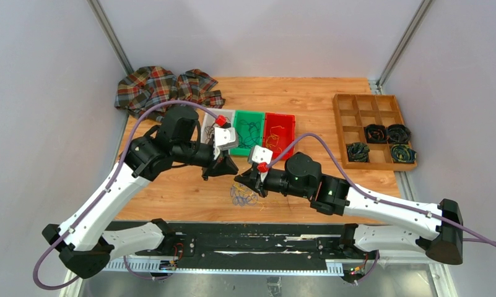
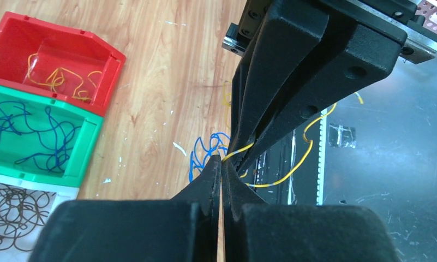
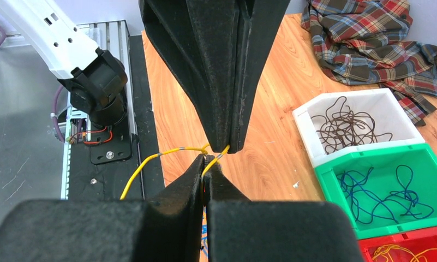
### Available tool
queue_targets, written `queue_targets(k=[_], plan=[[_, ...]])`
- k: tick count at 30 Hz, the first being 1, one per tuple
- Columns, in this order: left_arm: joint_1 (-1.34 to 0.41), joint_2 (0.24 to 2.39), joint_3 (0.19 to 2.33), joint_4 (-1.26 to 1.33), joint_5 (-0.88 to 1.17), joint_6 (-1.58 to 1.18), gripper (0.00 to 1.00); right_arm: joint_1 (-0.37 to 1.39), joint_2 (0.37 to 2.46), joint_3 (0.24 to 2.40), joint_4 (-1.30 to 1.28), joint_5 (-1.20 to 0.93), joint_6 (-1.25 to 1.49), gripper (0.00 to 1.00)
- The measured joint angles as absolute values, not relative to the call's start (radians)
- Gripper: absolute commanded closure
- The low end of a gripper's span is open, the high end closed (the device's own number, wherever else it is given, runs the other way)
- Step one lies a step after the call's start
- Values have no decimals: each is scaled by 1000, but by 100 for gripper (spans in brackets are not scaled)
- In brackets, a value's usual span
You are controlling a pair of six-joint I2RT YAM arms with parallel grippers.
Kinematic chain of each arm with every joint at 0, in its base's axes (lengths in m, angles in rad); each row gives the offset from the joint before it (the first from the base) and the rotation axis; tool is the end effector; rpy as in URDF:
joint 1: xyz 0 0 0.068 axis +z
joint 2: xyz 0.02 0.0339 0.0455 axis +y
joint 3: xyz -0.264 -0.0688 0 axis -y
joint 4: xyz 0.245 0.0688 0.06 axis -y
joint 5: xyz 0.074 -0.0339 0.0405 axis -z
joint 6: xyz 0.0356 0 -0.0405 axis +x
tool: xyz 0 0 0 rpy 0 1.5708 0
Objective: Untangle the cables
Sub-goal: Untie the cable.
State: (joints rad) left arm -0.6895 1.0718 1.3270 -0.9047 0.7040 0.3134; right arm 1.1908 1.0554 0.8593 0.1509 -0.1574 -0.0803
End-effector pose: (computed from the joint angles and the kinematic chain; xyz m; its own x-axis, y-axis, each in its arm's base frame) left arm 0.1367 -0.1425 0.4040 -0.1718 0.4462 -0.8783 0.9835 0.1289 -0.1269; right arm 0.0879 0.2351 0.3494 0.0615 -0.0595 -0.9963 -0.9735 0.2168 -0.0731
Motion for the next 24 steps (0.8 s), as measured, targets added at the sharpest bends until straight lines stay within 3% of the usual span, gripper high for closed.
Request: queue_targets(k=[5, 10, 15, 24], plan=[[-690, 1050, 1310, -879, 665, 305, 99, 1191, 1055, 859, 153, -139, -80, 98], [-691, 1010, 1299, -831, 580, 286, 99, 1192, 1048, 829, 231, 18, -76, 73], [-698, 989, 1299, -808, 542, 264, 99, 1192, 1057, 762, 372, 196, -79, 60], [-698, 1005, 1305, -809, 547, 252, 99, 1216, 1141, 740, 585, 335, -80, 54]])
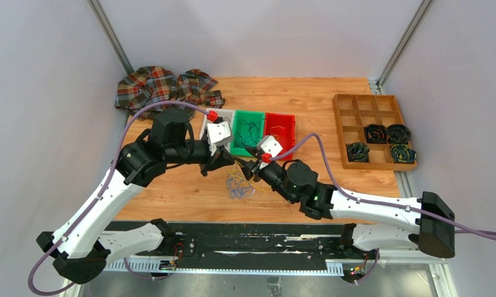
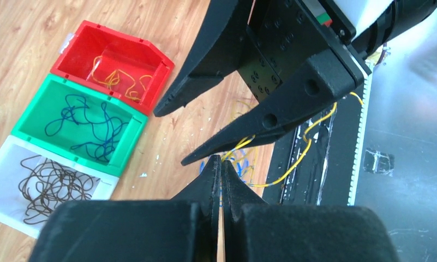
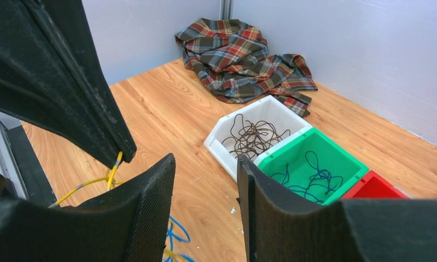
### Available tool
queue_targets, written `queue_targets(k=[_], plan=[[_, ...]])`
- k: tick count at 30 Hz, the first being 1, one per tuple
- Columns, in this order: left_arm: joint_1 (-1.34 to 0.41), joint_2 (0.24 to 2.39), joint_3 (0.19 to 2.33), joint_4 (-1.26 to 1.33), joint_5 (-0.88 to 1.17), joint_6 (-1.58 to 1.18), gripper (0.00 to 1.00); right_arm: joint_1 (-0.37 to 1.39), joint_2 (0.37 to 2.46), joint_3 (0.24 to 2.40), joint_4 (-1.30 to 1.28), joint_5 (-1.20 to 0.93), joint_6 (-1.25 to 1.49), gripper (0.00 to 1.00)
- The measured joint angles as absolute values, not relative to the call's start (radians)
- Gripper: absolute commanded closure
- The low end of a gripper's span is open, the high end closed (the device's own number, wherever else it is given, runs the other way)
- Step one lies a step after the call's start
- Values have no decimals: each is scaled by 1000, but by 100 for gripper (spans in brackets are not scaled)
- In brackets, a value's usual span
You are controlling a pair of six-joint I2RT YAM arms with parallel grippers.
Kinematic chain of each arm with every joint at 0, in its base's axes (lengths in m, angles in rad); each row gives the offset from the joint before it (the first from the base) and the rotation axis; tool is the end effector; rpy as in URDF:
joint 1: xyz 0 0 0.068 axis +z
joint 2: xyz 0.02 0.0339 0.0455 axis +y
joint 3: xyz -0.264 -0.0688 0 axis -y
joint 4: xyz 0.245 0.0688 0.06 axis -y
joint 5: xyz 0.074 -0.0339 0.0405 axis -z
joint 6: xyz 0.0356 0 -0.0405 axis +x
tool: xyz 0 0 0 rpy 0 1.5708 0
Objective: Untangle the cables
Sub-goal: Untie the cable.
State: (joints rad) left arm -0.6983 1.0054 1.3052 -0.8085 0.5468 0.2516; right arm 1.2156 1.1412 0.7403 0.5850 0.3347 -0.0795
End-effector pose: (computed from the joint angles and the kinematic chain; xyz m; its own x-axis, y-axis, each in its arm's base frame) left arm 0.1306 -0.1338 0.4152 -0.1380 0.3935 -0.9089 0.9616 0.2729 -0.0278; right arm 0.1031 0.2442 0.3328 0.1249 0.1210 -0.9848 -0.7657 0.6429 -0.0181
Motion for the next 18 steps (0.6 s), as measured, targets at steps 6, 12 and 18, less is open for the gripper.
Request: queue_targets(k=[6, 12, 18], plan=[[-699, 1021, 1370, -818, 513, 318, 99, 1233, 1123, 693, 620, 425, -79, 50], [-701, 1019, 1408, -818, 407, 388, 99, 1233, 923, 585, 576, 503, -80, 41], [-703, 1028, 1407, -818, 315, 419, 99, 1253, 891, 598, 591, 494, -102, 35]])
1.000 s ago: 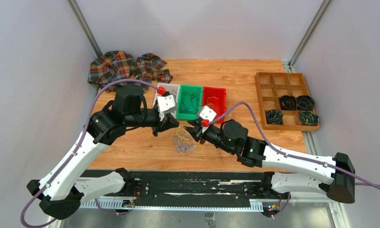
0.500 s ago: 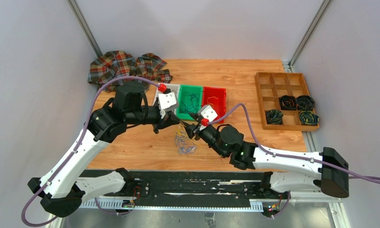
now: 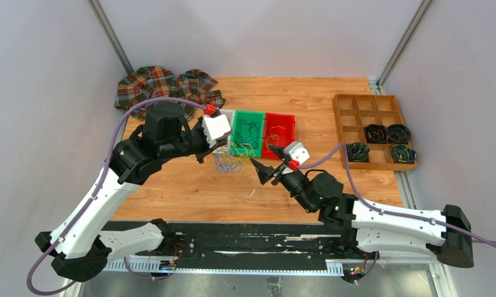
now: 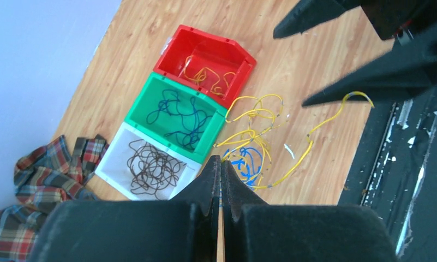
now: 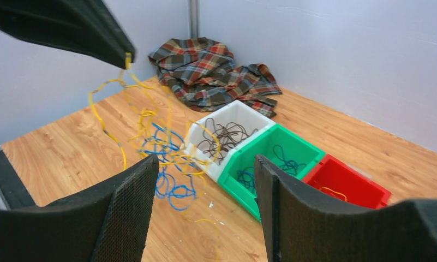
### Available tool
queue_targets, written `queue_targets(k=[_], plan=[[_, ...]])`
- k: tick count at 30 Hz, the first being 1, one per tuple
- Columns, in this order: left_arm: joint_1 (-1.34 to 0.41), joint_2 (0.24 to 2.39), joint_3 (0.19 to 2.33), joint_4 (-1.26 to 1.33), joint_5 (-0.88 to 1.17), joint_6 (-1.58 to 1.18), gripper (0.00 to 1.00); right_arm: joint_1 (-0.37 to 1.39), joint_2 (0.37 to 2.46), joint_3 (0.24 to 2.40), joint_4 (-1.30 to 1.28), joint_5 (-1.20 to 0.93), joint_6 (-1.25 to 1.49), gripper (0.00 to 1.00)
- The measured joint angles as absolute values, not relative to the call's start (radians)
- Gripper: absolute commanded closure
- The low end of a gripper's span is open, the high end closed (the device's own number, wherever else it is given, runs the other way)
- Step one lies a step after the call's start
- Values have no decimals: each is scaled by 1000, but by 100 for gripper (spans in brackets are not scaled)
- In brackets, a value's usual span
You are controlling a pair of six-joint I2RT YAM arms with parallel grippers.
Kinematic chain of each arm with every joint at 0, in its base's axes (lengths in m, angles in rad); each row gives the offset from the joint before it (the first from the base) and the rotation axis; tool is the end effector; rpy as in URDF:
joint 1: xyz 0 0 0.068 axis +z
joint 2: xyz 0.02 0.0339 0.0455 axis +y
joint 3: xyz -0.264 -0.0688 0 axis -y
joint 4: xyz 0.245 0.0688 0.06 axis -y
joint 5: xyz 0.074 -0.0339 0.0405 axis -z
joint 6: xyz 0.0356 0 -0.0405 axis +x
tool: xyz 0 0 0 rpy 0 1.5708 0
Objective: Untangle the cables
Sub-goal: Untie the cable.
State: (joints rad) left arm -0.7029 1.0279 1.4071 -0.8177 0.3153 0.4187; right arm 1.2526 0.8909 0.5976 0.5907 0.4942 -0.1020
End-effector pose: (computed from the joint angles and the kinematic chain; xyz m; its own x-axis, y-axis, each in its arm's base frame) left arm 0.1353 -0.1291 0.4402 0.0410 0.4719 -0.8807 0.8889 0.3853 0.2478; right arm 0.0807 0.1910 0.3363 0.1619 0.2050 -0.9653 -0.6813 0.7308 0.0409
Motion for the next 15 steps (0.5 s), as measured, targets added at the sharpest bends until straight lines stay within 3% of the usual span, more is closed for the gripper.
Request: queue_targets(k=[6, 15], plan=[[-703, 1035, 1401, -818, 287, 439, 100, 1260, 1058, 711, 619, 418, -134, 33], [-703, 1026, 1423, -899, 435, 461, 100, 1260, 1250, 828, 701, 430, -217, 36]])
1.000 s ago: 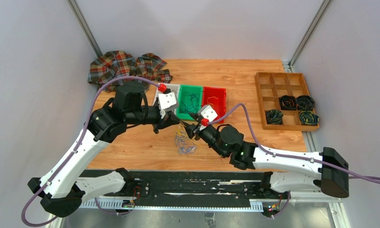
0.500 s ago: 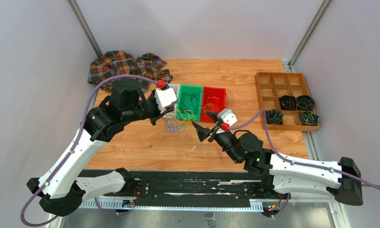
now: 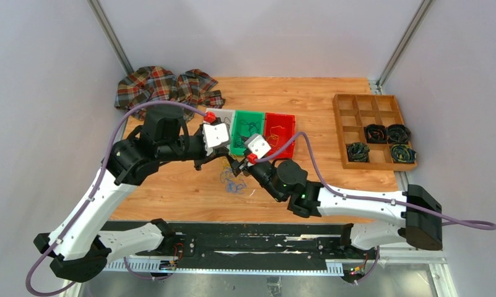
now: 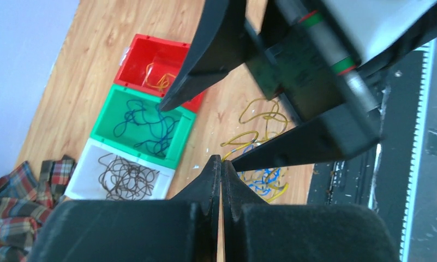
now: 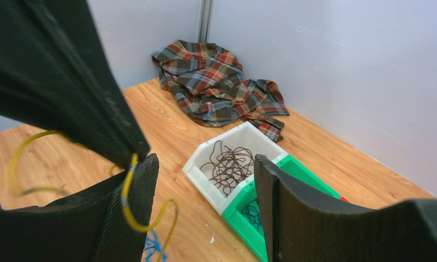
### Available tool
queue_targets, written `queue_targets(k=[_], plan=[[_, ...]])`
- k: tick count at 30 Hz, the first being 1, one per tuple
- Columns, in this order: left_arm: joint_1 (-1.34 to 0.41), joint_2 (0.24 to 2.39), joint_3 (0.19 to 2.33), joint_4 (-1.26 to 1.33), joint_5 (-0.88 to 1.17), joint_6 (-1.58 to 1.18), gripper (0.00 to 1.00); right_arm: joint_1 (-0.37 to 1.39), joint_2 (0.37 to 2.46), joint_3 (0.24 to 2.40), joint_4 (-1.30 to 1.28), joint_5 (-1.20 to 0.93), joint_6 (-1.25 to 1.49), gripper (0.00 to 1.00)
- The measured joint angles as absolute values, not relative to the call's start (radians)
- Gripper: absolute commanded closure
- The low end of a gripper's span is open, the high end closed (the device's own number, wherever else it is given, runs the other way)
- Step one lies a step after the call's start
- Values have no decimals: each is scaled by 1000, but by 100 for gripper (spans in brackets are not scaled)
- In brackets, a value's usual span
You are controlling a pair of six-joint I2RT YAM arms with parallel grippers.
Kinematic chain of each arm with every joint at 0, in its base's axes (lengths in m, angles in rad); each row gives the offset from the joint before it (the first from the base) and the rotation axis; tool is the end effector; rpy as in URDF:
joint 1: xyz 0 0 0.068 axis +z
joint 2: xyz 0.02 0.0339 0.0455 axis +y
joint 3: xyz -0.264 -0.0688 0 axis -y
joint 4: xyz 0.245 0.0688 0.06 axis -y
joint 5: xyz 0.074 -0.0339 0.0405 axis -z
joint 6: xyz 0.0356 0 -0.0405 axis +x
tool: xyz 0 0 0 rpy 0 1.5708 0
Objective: Untangle the cables
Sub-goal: Untie the cable.
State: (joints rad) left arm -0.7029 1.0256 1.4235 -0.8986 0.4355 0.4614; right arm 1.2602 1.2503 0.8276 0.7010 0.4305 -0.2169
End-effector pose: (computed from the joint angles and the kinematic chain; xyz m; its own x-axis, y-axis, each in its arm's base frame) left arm 0.1268 -0.1271 0.4385 0.0587 0.4793 -0.8757 0.9407 0.2671 0.2092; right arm 0.1019 0.2689 0.3475 0.2418 0.1135 -0.9637 -0.7072 0.7006 -0.0950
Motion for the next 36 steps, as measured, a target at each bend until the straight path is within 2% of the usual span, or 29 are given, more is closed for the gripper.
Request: queue_targets(k=[9, 18, 24, 36], plan=[[-703, 1013, 1492, -955, 532, 451, 99, 1260, 1305, 812, 765, 488, -252, 41], [-703, 1030, 1629, -976, 554, 427, 100, 1260, 1305, 655, 827, 552, -220, 42], [-703, 1051, 1728, -976, 521, 466, 100, 1259, 1305, 564, 872, 607, -158, 44], [-704, 1077, 1836, -976, 414, 556, 100, 1254, 1236, 340, 899, 696, -31, 56]])
